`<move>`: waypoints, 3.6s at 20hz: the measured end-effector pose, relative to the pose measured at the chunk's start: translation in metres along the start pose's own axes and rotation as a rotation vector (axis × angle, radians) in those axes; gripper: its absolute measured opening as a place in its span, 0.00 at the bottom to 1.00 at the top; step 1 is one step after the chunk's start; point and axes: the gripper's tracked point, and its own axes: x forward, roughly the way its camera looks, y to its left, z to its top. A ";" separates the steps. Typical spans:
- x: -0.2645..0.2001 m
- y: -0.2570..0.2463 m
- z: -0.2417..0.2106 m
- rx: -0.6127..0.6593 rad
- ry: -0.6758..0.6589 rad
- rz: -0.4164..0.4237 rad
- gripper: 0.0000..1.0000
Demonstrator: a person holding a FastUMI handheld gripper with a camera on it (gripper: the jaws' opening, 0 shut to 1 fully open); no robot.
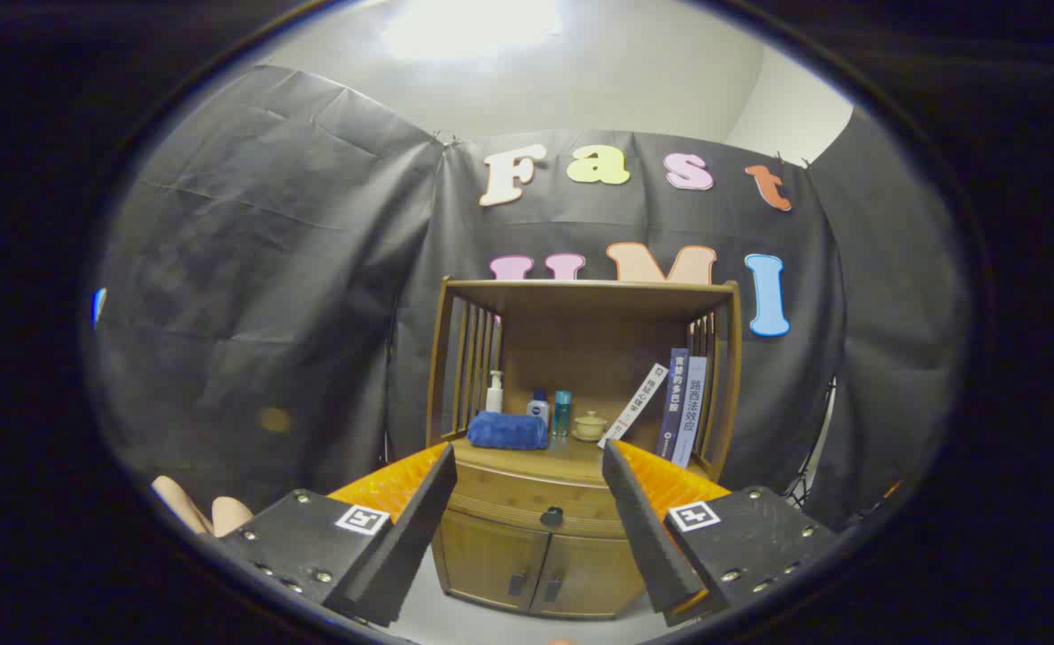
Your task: Pull open the drawer, take out the items inside it, and place them on the countertop above the cabinet.
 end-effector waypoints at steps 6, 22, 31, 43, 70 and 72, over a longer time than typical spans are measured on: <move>0.001 0.000 -0.004 0.011 0.008 -0.002 0.98; 0.031 0.001 -0.061 -0.029 0.069 -0.005 0.98; 0.073 -0.011 -0.112 -0.050 0.090 -0.032 0.98; 0.096 -0.003 -0.187 -0.149 0.109 -0.003 0.98; 0.264 -0.037 -0.291 -0.057 0.284 -0.196 0.41; 0.265 -0.037 -0.291 -0.035 0.284 -0.191 0.41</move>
